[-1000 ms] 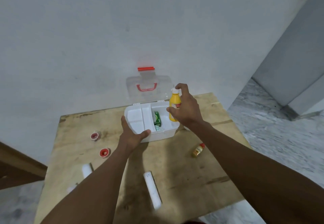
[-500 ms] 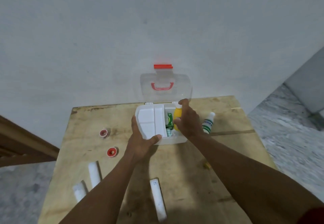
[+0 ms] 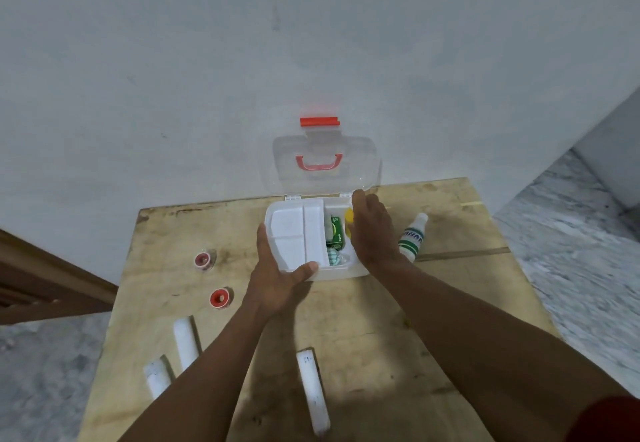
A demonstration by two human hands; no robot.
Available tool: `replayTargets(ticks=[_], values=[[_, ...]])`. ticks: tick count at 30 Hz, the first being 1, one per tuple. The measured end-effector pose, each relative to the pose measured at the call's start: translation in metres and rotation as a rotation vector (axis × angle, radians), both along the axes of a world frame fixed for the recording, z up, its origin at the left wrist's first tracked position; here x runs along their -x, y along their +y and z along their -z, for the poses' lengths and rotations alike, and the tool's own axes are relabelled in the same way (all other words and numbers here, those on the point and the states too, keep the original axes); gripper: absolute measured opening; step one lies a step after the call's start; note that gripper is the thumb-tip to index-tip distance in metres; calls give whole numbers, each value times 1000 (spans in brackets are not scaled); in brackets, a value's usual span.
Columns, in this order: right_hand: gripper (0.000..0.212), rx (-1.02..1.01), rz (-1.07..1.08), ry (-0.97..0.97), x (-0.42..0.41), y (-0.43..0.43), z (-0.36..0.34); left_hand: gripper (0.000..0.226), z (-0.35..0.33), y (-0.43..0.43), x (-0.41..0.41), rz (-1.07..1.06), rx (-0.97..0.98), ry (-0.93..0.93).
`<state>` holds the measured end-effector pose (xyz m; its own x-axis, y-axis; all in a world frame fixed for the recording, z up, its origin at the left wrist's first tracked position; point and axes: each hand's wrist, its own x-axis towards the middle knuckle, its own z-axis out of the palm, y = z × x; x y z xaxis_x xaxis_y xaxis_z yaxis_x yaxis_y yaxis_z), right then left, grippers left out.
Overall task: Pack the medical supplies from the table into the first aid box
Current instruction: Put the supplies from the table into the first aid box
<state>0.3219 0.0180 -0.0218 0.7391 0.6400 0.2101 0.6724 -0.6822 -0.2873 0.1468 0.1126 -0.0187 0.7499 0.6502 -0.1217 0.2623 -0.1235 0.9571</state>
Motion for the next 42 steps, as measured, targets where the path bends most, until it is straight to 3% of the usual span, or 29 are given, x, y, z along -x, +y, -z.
replayTargets(ticks=[3,7,19,24,28,33,38,42], values=[[61,31,17,-93,2,0,2,97,0,0,0,6,-10,-3],[55,132,141,-205,-2,1,-8,92,0,0,-1,7,-8,2],[35,92,59,-92,-3,-17,-18,93,-2,0,0,11,-10,-17],[42,24,63,21,4,-35,-32,100,-2,1,-1,33,-6,-9],[38,-53,199,69,6,-61,-38,110,1,3,0,41,2,29],[36,-64,343,174,-1,-94,-34,104,3,2,-3,16,-1,53],[39,-38,440,473,-27,-99,-31,120,3,-1,-6,-15,-46,74],[47,29,418,608,-54,-93,-25,111,3,-4,-7,-47,-22,48]])
